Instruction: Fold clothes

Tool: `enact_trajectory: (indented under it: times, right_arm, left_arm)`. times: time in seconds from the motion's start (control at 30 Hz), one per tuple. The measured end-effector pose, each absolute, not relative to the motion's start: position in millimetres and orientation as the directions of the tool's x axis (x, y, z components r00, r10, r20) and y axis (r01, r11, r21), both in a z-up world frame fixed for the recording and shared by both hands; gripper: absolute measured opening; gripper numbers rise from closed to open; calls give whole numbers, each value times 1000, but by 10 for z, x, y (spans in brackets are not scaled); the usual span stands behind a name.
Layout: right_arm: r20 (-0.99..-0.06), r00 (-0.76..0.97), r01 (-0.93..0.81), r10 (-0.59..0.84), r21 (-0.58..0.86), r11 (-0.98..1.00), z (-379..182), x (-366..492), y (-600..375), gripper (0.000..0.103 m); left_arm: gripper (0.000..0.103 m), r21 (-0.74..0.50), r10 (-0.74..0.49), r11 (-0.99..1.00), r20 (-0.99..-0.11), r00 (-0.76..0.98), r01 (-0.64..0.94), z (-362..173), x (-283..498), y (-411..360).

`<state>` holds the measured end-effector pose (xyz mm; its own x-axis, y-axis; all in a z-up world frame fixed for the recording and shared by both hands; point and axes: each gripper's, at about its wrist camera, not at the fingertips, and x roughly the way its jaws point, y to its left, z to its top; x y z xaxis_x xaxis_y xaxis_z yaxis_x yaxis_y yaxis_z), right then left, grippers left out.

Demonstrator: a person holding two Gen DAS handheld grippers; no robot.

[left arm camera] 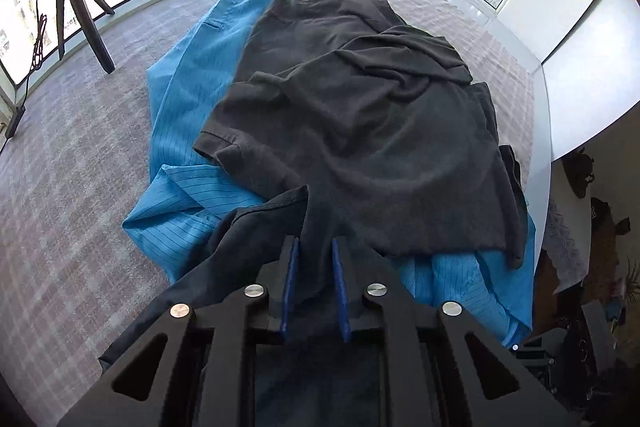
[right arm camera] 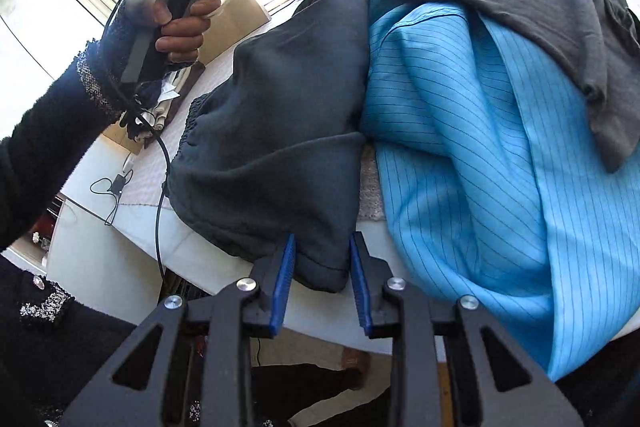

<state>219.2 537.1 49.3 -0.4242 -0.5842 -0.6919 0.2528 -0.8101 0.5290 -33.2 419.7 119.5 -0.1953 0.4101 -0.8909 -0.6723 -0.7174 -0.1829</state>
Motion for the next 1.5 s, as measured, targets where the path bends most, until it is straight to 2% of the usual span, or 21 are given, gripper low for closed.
enact_trajectory:
  times: [0.07, 0.2, 0.33, 0.37, 0.43, 0.5, 0.57, 0.6, 0.73, 0.87, 0.97, 1.03, 1.1, 1.13, 1.23, 1.27, 1.3, 1.33, 1.37, 1.4, 1.5]
  right_arm:
    - [-679, -436, 250, -591, 540, -804, 510, 2211, 5380, 11]
    - [-658, -453, 278, -602, 538, -796, 560, 2346, 5322, 8]
    - [-677, -405, 261, -614, 558, -788, 456, 2253, 5320, 8]
    - [-693, -385, 246, -610, 560, -791, 455, 2227, 5361, 15]
    - [-731, -353, 241, -584, 532, -812, 576, 2224, 5440, 21]
    - [-732, -375, 260, -569, 506, -822, 790, 2235, 5535, 24]
    - [-699, -424, 266, -576, 512, -817, 1026, 2184, 5634, 48]
    - [-682, -452, 259, -575, 517, -816, 1116, 2105, 5657, 52]
    - [-662, -541, 266, -519, 451, -852, 1340, 1647, 5524, 53]
    - [-640, -542, 390, -544, 382, -838, 1527, 1159, 5133, 46]
    - [-696, -468, 486, -545, 312, -816, 1479, 737, 4728, 46]
    - [-746, -427, 534, -511, 248, -808, 1354, 472, 4496, 45]
    - [-836, -465, 453, -292, 58, -889, 1087, 166, 4427, 28]
    - [-854, -436, 435, -284, 76, -897, 993, 74, 4499, 16]
    - [-846, -384, 395, -371, 212, -894, 1005, 46, 4761, 17]
    - [-825, -405, 388, -394, 235, -891, 1106, 179, 4866, 23]
    - [-803, -427, 381, -416, 257, -888, 1207, 314, 4972, 30]
    - [-780, -448, 375, -436, 279, -884, 1308, 449, 5077, 50]
    - [-761, -474, 363, -442, 289, -886, 1370, 610, 5164, 66]
    - [-749, -481, 353, -456, 310, -883, 1382, 744, 5234, 69]
    - [-751, -444, 319, -489, 377, -869, 1278, 1014, 5348, 69]
  left_arm:
    - [2, -164, 431, -714, -869, -242, -681, 1290, -281, 4158]
    - [2, -154, 469, -723, -826, -314, -674, 1424, -248, 4068]
    - [0, -161, 441, -770, -833, -333, -618, 1265, -415, 4039]
    - [0, -196, 449, -775, -840, -305, -600, 1241, -489, 4008]
    - [4, -265, 465, -785, -849, -250, -561, 1193, -637, 3946]
    - [6, -252, 478, -795, -820, -314, -552, 1410, -651, 3771]
    - [6, -241, 495, -799, -785, -374, -551, 1689, -543, 3514]
    - [6, -235, 498, -802, -771, -397, -548, 1794, -439, 3378]
    - [12, -209, 484, -825, -742, -465, -526, 1926, 169, 2864]
    - [12, -277, 479, -849, -761, -437, -450, 1543, 671, 2499]
    - [12, -317, 459, -872, -793, -401, -372, 1153, 897, 2314]
    - [12, -286, 409, -901, -812, -417, -327, 923, 857, 2263]
    - [8, -265, 370, -921, -827, -425, -286, 719, 761, 2225]
    - [7, -265, 365, -924, -826, -430, -276, 668, 702, 2210]
    - [5, -295, 392, -915, -806, -444, -274, 779, 676, 2152]
    - [7, -307, 409, -909, -790, -457, -282, 875, 707, 2112]
    - [17, -301, 408, -909, -778, -478, -287, 974, 743, 2064]
    - [32, -301, 416, -906, -766, -491, -298, 1047, 751, 2013]
    - [42, -303, 427, -901, -753, -501, -312, 1112, 752, 1962]
    - [58, -300, 429, -899, -752, -501, -319, 1127, 705, 1932]
    - [60, -336, 465, -877, -774, -430, -345, 1024, 456, 1914]
